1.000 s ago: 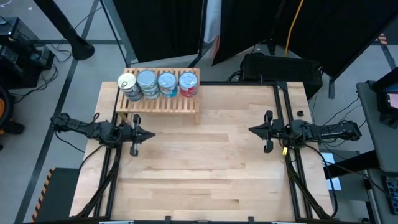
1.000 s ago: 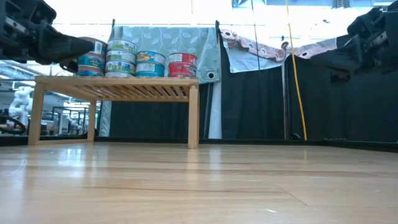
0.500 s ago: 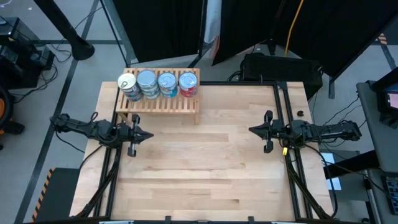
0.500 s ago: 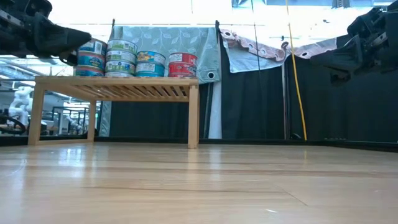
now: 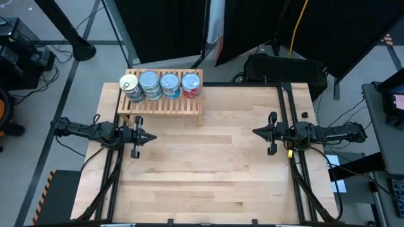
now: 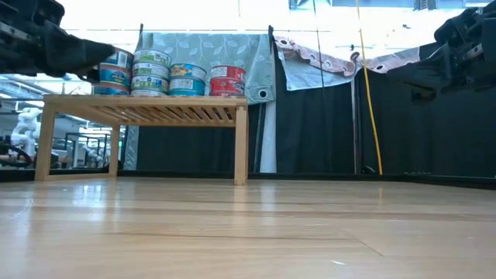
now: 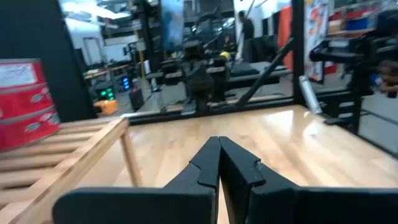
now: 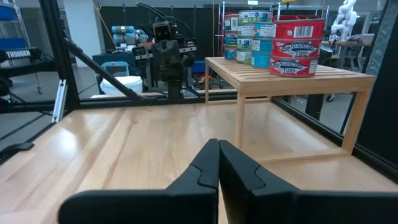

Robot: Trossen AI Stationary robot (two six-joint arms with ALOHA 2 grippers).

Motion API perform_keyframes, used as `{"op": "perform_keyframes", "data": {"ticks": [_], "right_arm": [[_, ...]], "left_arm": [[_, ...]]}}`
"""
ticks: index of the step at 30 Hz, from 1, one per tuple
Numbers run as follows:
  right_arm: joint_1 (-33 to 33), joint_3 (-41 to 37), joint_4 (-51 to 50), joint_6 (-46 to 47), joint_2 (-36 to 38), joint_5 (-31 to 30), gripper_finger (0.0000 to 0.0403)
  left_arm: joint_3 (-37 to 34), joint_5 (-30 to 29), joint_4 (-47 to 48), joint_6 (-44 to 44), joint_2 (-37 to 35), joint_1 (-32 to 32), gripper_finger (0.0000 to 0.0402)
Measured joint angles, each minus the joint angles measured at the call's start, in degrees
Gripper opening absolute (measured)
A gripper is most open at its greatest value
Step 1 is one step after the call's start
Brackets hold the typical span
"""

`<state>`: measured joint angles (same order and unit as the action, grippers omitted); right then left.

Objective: Stack canned seafood by type on shelf
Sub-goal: Return to Home Position

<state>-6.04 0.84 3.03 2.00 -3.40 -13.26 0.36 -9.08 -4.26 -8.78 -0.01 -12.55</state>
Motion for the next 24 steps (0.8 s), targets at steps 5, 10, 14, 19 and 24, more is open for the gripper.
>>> {"op": "perform_keyframes", "data": {"ticks": [5, 10, 14, 19, 24], "right_arm": [[0.00, 0.00, 0.00, -0.89, 0.00, -0.02, 0.0000], [0.00, 0.00, 0.00, -0.79, 0.00, -0.04, 0.0000], [0.00, 0.00, -0.01, -0.62, 0.00, 0.22, 0.0000], [0.07, 0.00, -0.38, 0.15, 0.00, 2.90, 0.0000], [0.31, 0.00, -0.37, -1.43, 0.00, 2.96, 0.0000]], "left_arm": [[0.00, 1.14, 1.26, 1.11, 0.00, 4.02, 0.0011], [-0.02, 3.95, 1.26, 2.45, 0.00, 6.25, 0.0011], [-0.02, 4.56, 1.37, 2.48, 0.00, 6.33, 0.0011], [-0.02, 4.59, 1.39, 2.49, 0.00, 6.33, 0.0011], [-0.04, 4.59, 1.34, 2.49, 0.00, 6.33, 0.0011]]}}
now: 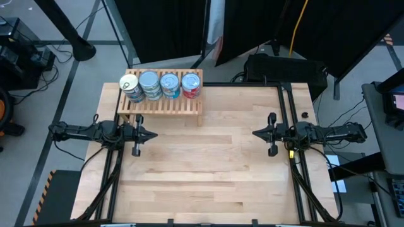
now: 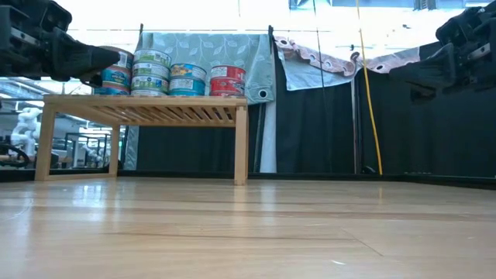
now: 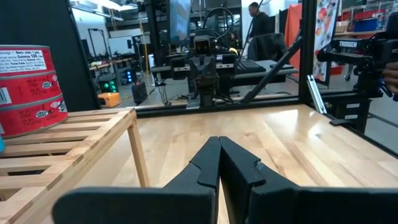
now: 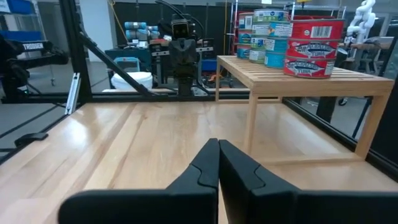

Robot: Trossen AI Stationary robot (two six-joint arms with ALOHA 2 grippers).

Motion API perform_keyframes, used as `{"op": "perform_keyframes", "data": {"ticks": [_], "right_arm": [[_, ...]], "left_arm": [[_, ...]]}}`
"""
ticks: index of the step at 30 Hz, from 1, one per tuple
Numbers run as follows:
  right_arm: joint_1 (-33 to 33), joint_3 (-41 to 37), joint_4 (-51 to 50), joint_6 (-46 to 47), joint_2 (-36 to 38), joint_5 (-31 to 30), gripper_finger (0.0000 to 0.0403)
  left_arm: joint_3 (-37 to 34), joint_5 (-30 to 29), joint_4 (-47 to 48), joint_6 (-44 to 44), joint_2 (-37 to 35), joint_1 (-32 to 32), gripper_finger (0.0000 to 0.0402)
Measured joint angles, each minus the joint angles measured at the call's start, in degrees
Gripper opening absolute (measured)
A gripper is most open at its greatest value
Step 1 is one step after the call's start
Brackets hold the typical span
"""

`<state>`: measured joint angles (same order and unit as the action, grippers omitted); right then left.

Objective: Stack canned seafood by type on shelf
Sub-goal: Return to Home Position

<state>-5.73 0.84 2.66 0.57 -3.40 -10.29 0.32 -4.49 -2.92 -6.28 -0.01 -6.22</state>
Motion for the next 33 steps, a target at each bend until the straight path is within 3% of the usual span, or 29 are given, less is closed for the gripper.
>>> {"op": "perform_keyframes", "data": {"ticks": [21, 27, 33], "right_arm": [[0.89, 0.00, -0.09, -1.30, 0.00, 0.14, 0.0000], [0.89, 0.00, -0.10, 4.19, 0.00, 0.22, 0.0000], [0.89, 0.00, -0.09, 3.02, 0.00, 0.05, 0.0000]], "left_arm": [[-0.02, -0.36, -0.01, -0.04, 0.00, 0.00, 0.0011], [-0.02, -0.42, 0.08, -0.02, 0.00, 0.00, 0.0011], [-0.02, -0.37, 0.42, 2.86, 0.00, 0.00, 0.0011]]}}
